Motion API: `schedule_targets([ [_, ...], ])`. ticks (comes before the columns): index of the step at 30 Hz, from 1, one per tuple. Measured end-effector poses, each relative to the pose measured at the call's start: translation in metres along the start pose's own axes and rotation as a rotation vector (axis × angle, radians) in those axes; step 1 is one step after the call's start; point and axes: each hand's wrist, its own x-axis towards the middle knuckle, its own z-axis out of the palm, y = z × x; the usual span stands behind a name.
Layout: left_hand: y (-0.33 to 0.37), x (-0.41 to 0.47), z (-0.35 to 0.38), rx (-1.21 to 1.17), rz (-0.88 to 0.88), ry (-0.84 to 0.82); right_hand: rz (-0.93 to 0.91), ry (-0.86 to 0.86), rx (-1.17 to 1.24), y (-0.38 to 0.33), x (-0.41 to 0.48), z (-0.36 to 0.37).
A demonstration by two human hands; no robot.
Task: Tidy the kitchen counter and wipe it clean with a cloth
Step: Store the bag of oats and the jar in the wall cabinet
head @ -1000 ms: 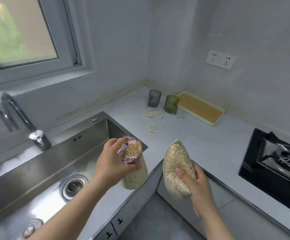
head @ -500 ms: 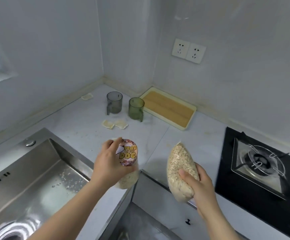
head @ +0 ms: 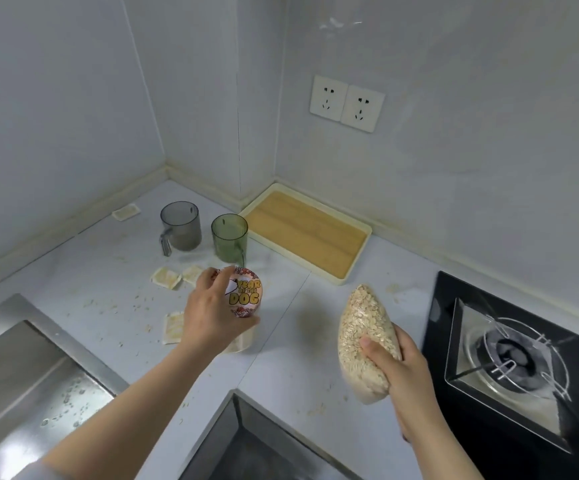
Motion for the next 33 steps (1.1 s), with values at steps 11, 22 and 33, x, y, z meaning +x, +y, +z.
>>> schedule_targets([
  [11, 0.001, 0.037, 0.034, -0.029, -0.03, 0.112, 0.02, -0.038, -0.029, -0.001, 0.038, -0.013],
  [22, 0.035, 0.017, -0.005, -0.118, -0.046, 0.175, -0.004, -0.099, -0.117, -0.015, 0.036, 0.012],
  [33, 0.084, -0.005, -0.054, -0.896, -0.473, -0.326, -0.278, -0.329, -0.369, -0.055, 0.016, 0.074],
])
